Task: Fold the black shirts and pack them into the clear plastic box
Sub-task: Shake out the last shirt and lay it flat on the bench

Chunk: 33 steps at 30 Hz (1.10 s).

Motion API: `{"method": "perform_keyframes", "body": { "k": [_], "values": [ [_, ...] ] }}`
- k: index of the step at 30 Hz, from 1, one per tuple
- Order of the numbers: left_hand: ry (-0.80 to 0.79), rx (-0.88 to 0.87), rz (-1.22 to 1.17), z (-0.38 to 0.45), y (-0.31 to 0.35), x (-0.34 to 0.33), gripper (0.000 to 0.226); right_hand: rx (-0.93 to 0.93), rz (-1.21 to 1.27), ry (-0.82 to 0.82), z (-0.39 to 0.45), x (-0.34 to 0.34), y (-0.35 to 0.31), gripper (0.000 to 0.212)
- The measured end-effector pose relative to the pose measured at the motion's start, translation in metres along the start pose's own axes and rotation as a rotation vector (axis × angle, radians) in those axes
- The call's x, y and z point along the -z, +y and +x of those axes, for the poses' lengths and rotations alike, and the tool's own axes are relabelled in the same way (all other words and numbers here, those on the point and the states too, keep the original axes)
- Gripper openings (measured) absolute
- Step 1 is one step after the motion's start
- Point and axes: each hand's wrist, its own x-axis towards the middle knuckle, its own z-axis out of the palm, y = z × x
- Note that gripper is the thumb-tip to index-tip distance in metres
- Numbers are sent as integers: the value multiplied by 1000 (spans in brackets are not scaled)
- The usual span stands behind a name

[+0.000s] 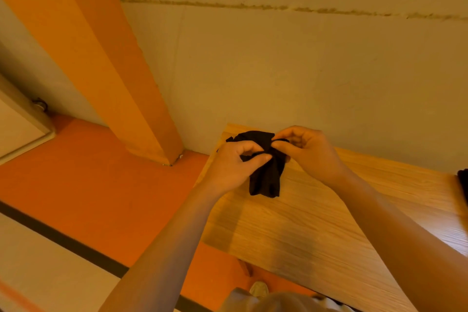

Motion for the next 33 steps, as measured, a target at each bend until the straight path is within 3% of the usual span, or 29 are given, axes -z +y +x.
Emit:
{"method": "perform_keyframes", "body": {
  "k": [2, 10, 14, 17, 20, 24, 29, 33],
  "values": [
    [13, 20, -19, -1, -1, 4, 6, 2, 28, 15, -2, 6, -3, 2],
    [-5, 74, -78, -5, -1, 7, 7, -28, 150, -25, -3, 5, -2, 18],
    [13, 83, -157, -5, -1, 7, 7, -52, 201, -146, -5, 4, -1, 21],
    [0, 95, -154, -4, -3, 10, 6, -43, 204, -104, -5, 4, -2, 13],
    [-29, 94, -125, -3, -4, 10, 6, -65, 215, -88, -4, 5, -4, 22],
    [-10, 99, -140, 0, -7, 9, 8, -112, 184, -100, 0, 6, -3, 23],
    [148, 44, 11, 6, -17, 15, 7, -127, 69, -82, 5, 9, -1, 30],
    [91, 77, 38, 15, -8, 28, 9, -115, -19, -106, 16, 18, -5, 17]
  ]
}}
